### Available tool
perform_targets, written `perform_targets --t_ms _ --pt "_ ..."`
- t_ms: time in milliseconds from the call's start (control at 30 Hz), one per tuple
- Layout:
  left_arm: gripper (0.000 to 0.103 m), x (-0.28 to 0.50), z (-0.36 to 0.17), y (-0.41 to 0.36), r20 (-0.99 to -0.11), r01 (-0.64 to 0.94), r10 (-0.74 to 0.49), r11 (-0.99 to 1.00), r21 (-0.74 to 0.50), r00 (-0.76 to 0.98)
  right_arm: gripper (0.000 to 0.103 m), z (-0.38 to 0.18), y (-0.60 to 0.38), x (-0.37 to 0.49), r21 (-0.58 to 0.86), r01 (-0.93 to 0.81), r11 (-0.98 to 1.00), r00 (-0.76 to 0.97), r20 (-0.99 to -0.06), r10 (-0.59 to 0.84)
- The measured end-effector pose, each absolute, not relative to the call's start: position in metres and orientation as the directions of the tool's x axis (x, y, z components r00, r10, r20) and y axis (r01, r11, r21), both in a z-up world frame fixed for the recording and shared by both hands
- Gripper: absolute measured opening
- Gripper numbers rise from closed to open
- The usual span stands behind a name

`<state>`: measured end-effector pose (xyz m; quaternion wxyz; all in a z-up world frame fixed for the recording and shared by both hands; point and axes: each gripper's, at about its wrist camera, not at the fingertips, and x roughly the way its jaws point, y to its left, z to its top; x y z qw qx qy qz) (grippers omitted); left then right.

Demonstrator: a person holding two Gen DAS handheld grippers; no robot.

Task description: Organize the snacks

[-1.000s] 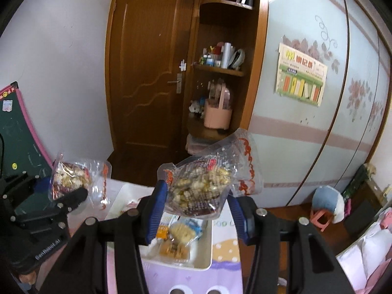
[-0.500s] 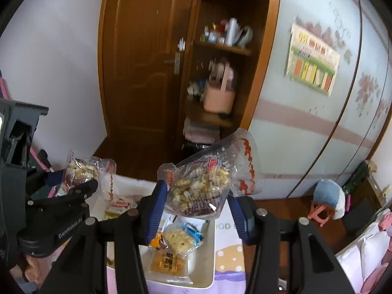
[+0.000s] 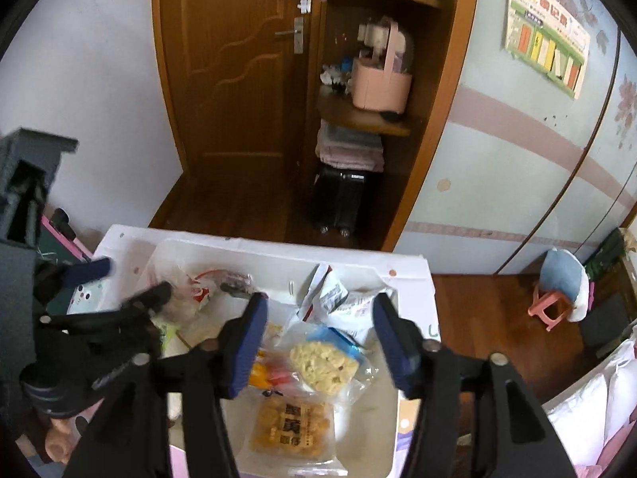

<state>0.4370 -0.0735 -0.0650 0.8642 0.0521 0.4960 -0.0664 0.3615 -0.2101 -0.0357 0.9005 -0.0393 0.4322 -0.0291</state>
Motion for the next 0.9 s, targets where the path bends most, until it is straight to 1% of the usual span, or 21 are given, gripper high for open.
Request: perform_targets --t_ms 200,400,700,900 --pt "0.095 0.435 -0.071 -0.069 -0.876 0.167 -0.056 0.986 0.028 0.478 0.065 -0.050 -0.213 0.359 -0.095 0.028 0.995 0.594 -0.799 -0.093" --pt "0.095 0.422 -0.062 -0.067 -0.877 0.174 -0.065 0.985 0.021 0.477 0.065 -0.044 -0.209 0.346 -0.107 0.022 0.994 0.594 -0.799 -0.099" --pt "0.095 0.384 -0.021 -0.058 -0.853 0.172 -0.074 0.985 0.019 0.517 0.065 -0.008 -0.204 0.306 -0.129 0.024 0.991 0.631 -0.767 -0.115" --pt "0.096 0.344 0.011 -0.054 -0.831 0.194 -0.091 0.981 0.021 0.549 0.065 0.016 -0.202 0.270 -0.150 0.028 0.988 0.652 -0.746 -0.132"
